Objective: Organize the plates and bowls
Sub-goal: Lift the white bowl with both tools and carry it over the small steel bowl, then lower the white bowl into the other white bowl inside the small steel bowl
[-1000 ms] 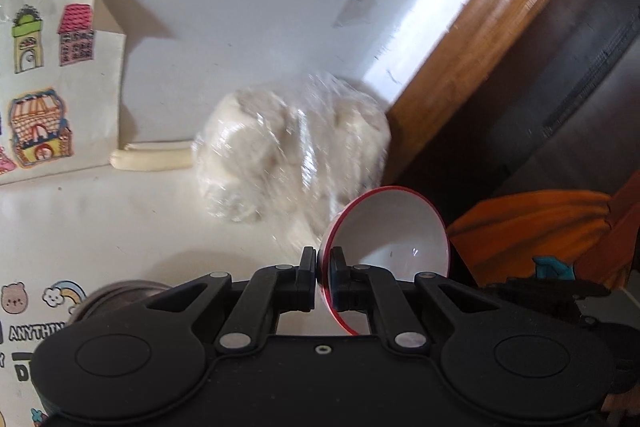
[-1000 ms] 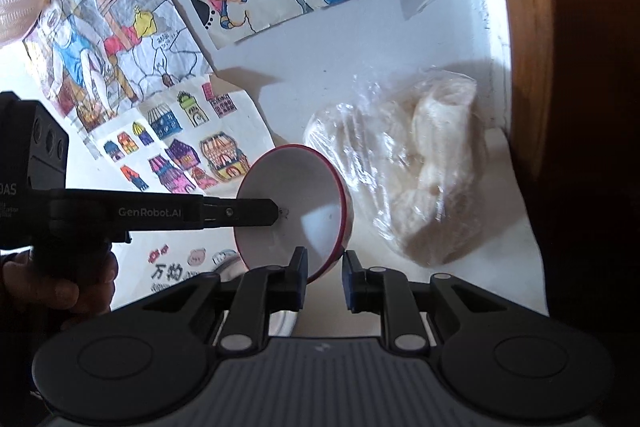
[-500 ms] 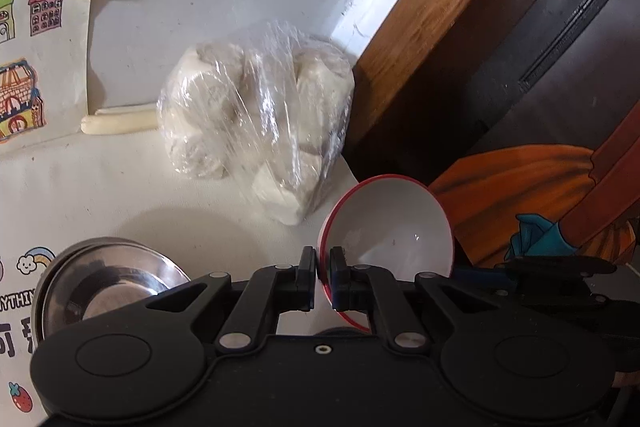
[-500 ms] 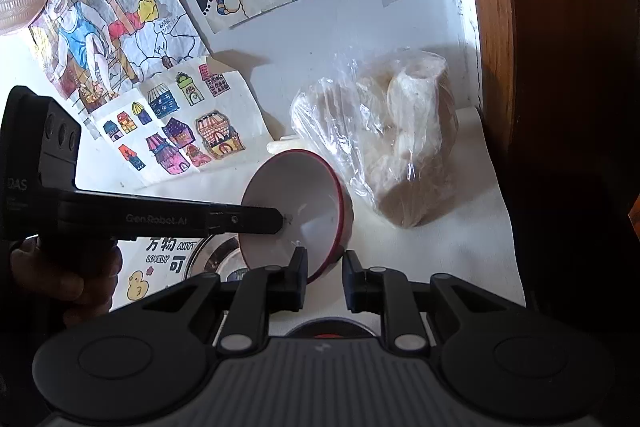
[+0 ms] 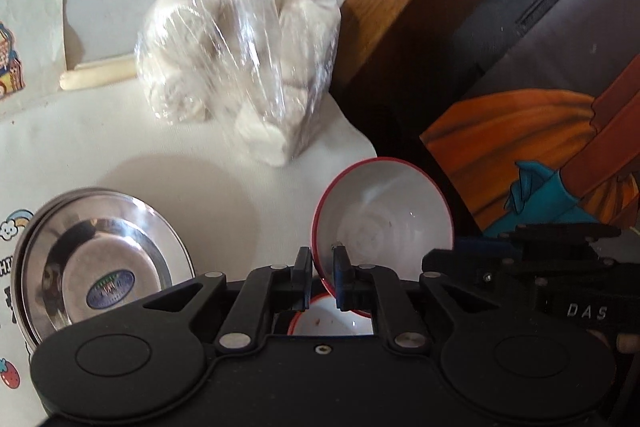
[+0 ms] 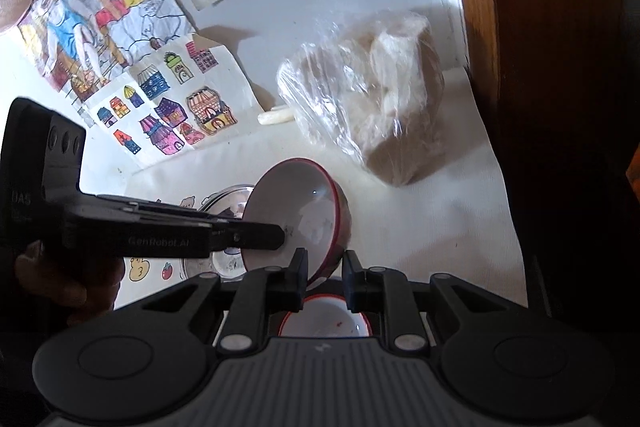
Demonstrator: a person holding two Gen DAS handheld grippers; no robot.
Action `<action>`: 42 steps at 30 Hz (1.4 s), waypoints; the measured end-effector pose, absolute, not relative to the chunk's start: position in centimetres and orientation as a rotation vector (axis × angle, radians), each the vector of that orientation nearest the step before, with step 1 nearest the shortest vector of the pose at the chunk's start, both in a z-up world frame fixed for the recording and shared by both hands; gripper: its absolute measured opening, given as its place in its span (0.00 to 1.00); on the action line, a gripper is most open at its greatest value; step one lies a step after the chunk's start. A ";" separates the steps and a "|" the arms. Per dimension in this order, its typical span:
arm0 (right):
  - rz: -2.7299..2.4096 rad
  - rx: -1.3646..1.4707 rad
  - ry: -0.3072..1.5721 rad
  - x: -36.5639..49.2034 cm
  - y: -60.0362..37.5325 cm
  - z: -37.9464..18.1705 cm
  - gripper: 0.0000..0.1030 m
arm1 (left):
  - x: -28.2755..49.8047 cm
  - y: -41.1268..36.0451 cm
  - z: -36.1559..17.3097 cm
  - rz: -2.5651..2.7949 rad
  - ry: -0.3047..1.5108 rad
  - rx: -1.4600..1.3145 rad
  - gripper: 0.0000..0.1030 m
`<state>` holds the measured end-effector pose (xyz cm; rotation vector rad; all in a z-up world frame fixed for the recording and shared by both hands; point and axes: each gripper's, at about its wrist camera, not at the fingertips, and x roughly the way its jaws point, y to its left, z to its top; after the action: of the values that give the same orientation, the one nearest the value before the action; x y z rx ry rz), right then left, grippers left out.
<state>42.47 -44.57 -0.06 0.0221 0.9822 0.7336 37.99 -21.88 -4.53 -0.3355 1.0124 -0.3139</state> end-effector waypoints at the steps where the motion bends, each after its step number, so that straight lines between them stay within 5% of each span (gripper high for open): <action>1: 0.733 0.023 0.989 42.5 -44.6 -0.2 0.20 | 37.9 -21.9 -4.7 -0.317 1.020 -0.333 0.11; 42: 0.695 0.063 1.256 41.7 -45.1 -4.8 0.26 | 37.7 -24.0 -8.8 -0.374 1.246 -0.269 0.14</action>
<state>41.71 -45.12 -4.77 0.0630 1.2560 0.6947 37.70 -23.97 -8.83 -0.2688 1.2463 -0.3742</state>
